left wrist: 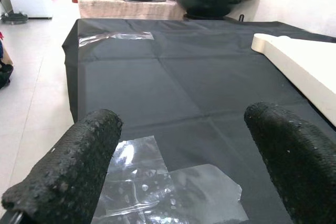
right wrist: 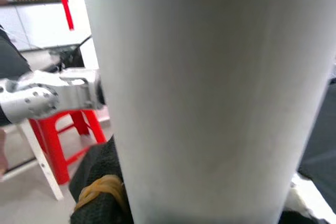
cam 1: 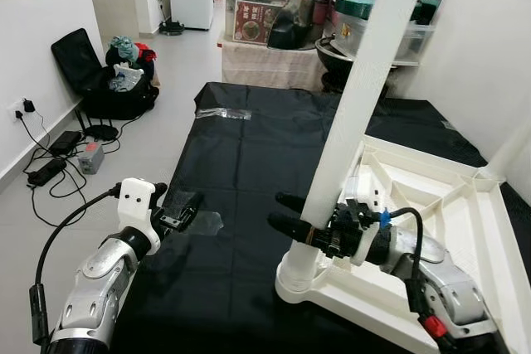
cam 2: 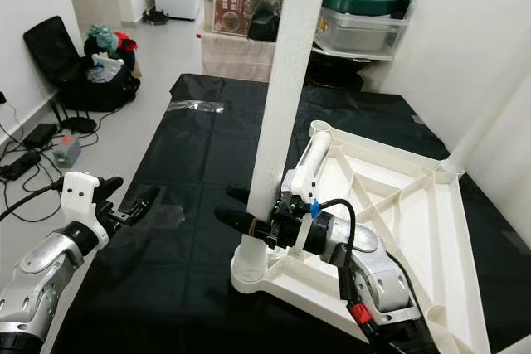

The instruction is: Building children table

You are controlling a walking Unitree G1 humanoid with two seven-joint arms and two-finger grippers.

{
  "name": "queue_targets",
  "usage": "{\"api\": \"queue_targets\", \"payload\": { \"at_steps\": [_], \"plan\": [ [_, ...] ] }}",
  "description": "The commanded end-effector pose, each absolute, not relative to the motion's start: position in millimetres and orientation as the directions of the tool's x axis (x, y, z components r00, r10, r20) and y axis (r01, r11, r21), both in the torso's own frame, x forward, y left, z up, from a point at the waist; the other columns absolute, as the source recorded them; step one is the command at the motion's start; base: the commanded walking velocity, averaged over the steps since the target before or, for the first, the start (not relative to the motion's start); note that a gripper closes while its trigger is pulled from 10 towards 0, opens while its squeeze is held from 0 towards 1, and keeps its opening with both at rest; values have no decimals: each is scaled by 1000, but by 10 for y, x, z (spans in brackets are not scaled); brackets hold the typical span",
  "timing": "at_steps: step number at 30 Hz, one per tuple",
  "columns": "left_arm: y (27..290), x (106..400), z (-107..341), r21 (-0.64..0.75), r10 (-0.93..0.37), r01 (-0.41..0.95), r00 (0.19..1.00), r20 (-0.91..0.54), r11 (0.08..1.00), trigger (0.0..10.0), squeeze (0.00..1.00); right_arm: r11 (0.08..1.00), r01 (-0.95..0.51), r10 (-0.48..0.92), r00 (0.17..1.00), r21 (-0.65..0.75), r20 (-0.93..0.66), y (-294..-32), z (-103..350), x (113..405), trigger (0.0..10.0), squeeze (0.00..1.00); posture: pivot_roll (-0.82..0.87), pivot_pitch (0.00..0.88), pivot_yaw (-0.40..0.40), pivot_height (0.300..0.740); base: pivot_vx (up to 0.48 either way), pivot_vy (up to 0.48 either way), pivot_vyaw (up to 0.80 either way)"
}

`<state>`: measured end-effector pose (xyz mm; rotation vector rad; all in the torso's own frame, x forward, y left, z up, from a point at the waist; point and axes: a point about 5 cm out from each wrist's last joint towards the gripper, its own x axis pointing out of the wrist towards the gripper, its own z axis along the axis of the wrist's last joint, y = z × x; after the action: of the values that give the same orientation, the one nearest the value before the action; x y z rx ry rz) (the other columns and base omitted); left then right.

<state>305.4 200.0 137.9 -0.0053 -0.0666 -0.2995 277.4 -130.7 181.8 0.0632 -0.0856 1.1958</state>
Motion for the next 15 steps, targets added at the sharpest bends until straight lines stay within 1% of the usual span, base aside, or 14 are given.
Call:
{"api": "queue_targets", "payload": {
  "at_steps": [1,9,15],
  "plan": [
    [2007,3039,1386,0,-297,298,953,65,955,10000,0,291,-956,950,294,43,102,-1198,1761,2709,10000,0,139,0,-108,740,0,0,0],
    [2011,3044,1401,2,-297,298,952,67,955,10000,0,272,-962,956,271,12,110,-1151,1792,2703,10000,0,143,0,-108,740,0,0,0],
    [2010,3041,1403,4,-297,298,953,66,955,10000,0,284,-959,952,280,-17,120,-1111,1800,2699,10000,0,140,0,-103,740,0,0,0]
  ]
}}
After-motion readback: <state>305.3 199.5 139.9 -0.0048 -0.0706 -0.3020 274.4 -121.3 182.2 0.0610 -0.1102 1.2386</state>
